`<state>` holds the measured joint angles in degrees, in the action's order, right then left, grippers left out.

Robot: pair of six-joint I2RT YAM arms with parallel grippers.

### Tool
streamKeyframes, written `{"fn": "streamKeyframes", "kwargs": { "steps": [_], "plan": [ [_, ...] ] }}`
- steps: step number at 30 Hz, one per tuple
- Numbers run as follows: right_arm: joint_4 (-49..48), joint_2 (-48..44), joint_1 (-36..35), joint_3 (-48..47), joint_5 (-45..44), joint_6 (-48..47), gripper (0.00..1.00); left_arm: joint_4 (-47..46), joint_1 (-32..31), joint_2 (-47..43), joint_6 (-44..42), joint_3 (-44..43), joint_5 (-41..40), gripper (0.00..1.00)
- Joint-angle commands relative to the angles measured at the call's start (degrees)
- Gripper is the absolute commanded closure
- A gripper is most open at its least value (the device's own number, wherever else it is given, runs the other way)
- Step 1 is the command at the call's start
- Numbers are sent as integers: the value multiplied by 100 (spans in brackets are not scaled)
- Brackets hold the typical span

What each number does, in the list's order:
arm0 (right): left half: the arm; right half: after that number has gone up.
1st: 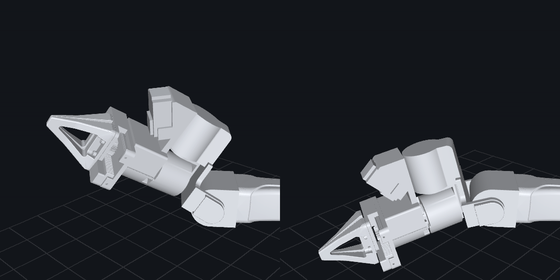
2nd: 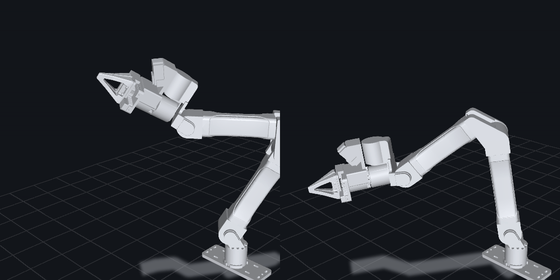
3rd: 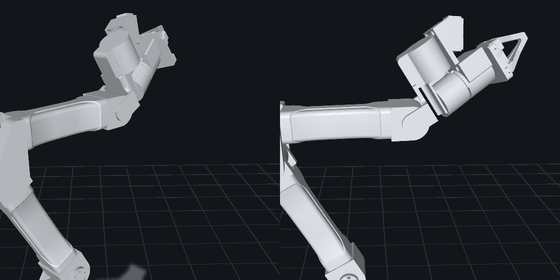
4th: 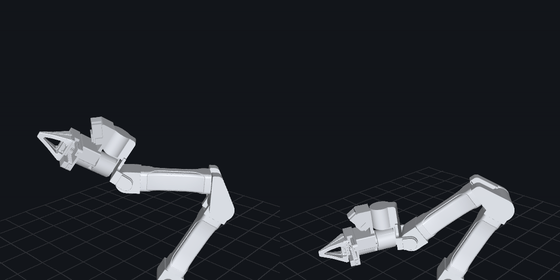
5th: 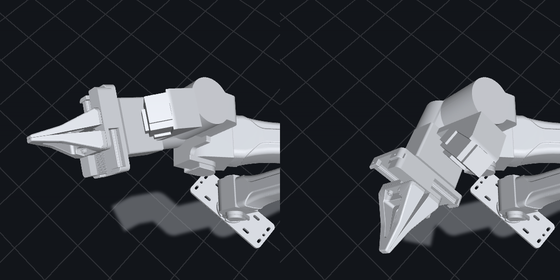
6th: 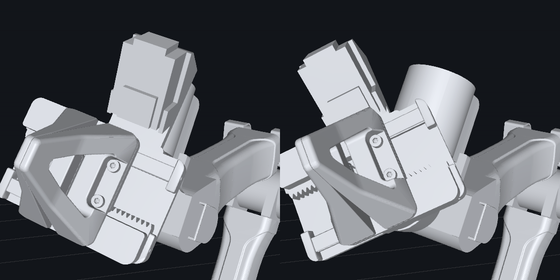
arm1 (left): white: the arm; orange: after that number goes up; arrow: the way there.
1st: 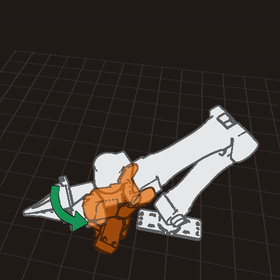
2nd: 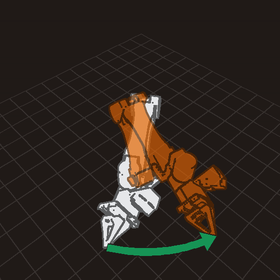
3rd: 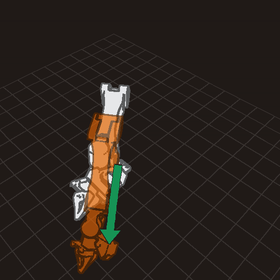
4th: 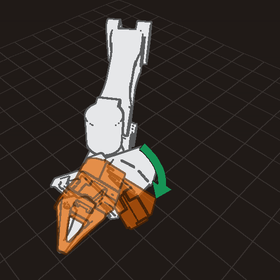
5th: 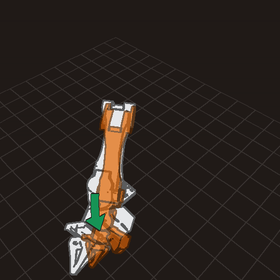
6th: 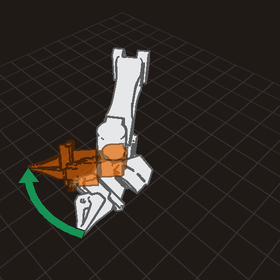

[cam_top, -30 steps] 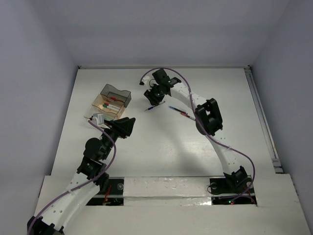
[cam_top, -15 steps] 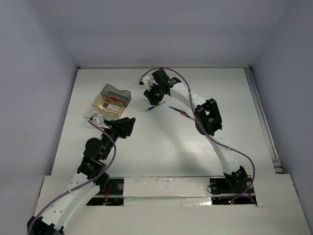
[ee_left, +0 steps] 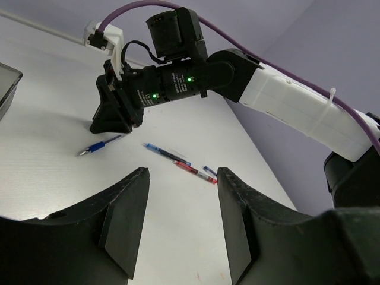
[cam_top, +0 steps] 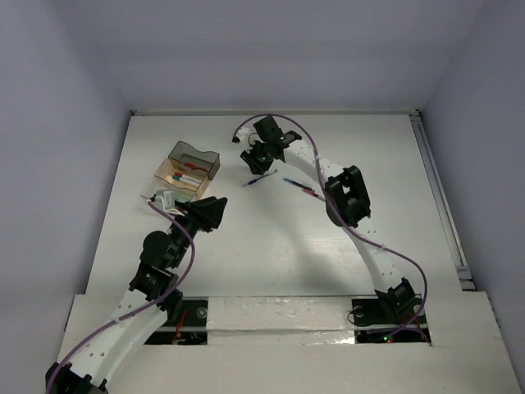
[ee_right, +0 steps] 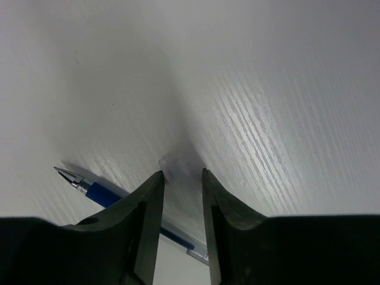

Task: Sort the stationery into containers
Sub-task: Pick up the pen cap from the center of the board.

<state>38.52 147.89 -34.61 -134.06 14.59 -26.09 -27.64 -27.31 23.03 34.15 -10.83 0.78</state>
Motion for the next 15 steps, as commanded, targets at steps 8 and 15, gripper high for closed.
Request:
{"fn": "streamKeyframes", "kwargs": {
  "steps": [8,15],
  "plan": [
    [-837,-94,50,450,-422,331,92,-321,-29,-9,-23,46,-227,54],
    [-2154,-664,306,1074,-54,1796,100,-321,-29,-9,-23,63,-271,55]
  ]
}}
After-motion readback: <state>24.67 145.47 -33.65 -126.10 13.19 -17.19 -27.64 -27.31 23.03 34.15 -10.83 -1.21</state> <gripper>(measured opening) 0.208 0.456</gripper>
